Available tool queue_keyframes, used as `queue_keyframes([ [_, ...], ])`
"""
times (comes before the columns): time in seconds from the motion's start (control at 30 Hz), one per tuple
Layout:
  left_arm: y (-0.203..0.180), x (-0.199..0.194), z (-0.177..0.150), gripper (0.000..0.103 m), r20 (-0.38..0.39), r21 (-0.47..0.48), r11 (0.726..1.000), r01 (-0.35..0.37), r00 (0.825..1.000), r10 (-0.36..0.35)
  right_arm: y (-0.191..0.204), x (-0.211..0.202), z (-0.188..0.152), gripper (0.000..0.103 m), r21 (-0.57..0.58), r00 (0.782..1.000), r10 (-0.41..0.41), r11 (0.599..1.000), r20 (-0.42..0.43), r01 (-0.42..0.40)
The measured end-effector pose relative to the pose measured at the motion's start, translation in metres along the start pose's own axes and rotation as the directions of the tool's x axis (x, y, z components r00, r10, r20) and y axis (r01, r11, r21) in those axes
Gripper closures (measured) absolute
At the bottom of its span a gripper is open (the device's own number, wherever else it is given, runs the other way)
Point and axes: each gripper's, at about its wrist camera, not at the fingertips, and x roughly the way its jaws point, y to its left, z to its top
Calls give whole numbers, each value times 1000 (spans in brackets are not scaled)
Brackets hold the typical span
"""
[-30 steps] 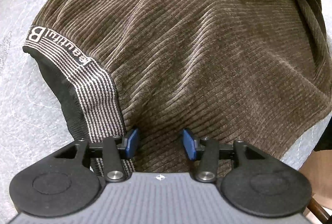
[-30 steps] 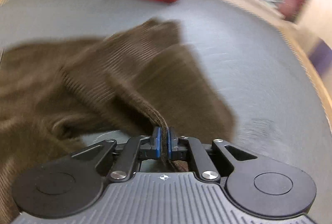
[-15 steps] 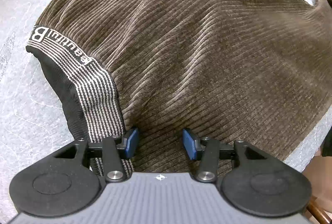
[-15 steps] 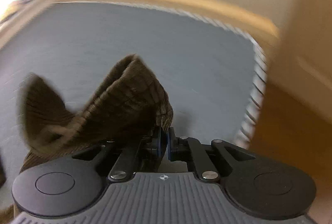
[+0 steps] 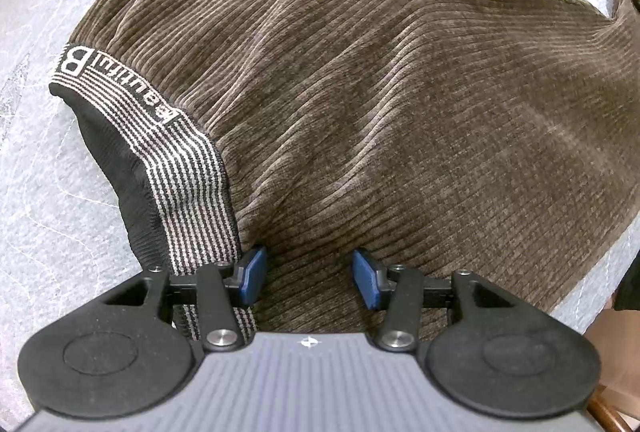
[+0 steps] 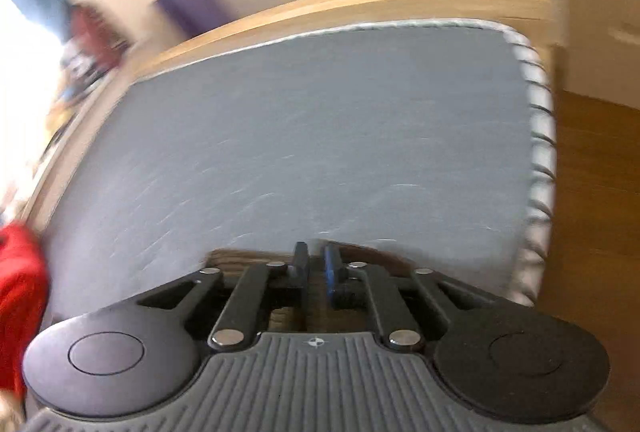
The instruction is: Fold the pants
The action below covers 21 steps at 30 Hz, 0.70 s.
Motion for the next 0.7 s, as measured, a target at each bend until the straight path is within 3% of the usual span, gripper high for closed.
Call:
queue_keyframes([
  [0.1,4,2,-1,49,2,3,1000,8,1000,-8,17,-16,8,76,-50,988,50,998,146,-44],
  [0.13,5,2,-1,49,2,2,1000,13,1000,-13,21,-15,8,62,-62,987,64,997,146,-55],
  [0.17,7,3,-1,49,1,2,1000,16,1000,-16,25,-7,7,54,-79,992,57,996,109,-49],
  [0.23,9,4,-1,49,-1,5,1000,20,1000,-20,30,22,-3,54,-103,997,49,993,-65,-56],
  [0.3,10,4,0,48,-5,2,1000,23,1000,-23,30,53,-16,54,-93,971,44,993,-233,-67],
  [0.37,11,6,3,48,-8,4,1000,23,1000,-23,31,70,-25,55,-116,952,10,992,-307,-48],
  [0.43,10,7,4,48,-10,2,1000,21,1000,-21,36,78,-25,64,-182,958,-68,983,-277,17],
  [0.47,9,7,4,48,-11,3,1000,20,1000,-20,38,80,-22,85,-192,963,-67,981,-262,16],
  [0.5,9,7,5,48,-12,2,1000,19,1000,-19,43,79,-18,90,-199,967,-52,980,-249,1],
  [0.57,10,8,7,48,-13,-1,1000,17,1000,-17,55,70,-3,92,-256,983,-40,967,-182,-9],
  [0.63,9,8,7,48,-12,-5,1000,11,1000,-11,64,51,24,91,-333,999,-34,942,16,38],
  [0.7,7,8,7,48,-9,-5,1000,-1,1000,1,56,46,45,86,-301,984,-97,943,151,139],
])
